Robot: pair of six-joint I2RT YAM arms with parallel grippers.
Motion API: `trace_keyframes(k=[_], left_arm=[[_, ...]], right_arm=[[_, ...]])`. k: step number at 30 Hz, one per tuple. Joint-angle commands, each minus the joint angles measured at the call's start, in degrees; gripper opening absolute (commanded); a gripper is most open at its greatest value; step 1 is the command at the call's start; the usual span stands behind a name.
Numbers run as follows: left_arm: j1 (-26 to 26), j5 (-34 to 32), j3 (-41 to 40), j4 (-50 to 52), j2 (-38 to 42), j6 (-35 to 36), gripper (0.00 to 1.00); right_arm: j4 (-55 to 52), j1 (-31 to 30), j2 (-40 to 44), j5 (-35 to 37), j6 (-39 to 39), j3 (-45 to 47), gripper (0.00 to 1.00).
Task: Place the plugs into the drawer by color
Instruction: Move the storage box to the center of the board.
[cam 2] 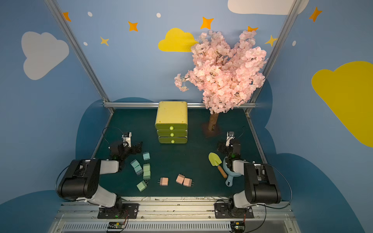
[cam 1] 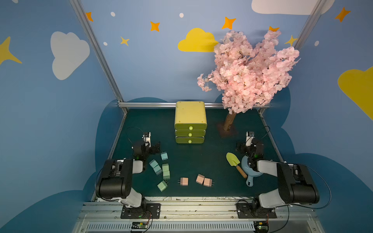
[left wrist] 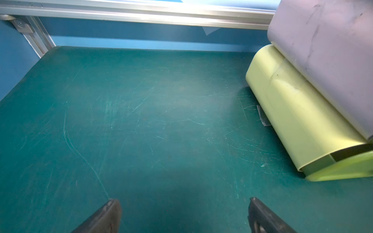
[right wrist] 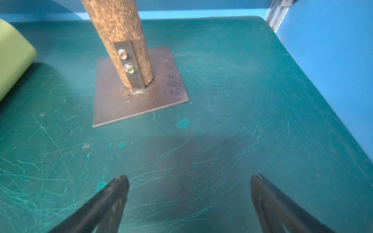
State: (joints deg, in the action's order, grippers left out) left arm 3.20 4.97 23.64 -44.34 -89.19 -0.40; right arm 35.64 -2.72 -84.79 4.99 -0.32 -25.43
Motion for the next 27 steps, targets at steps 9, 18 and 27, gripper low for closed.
trace_keyframes(k=[9,18,27], left_arm=[[0.4,1.4,-0.4,-1.7,0.9,-0.3,1.00],[0.5,3.0,-0.8,-1.9,2.3,0.4,1.00],[-12.6,-26.4,13.9,31.7,19.9,-3.7,1.00]], right_arm=[[-0.7,-0.1,0.7,0.3,-0.2,-0.9,0.98],[3.3,-6.4,6.6,13.7,-0.7,2.9,0.98],[-37.4,-20.3,24.1,24.8,12.3,-14.7,0.98]])
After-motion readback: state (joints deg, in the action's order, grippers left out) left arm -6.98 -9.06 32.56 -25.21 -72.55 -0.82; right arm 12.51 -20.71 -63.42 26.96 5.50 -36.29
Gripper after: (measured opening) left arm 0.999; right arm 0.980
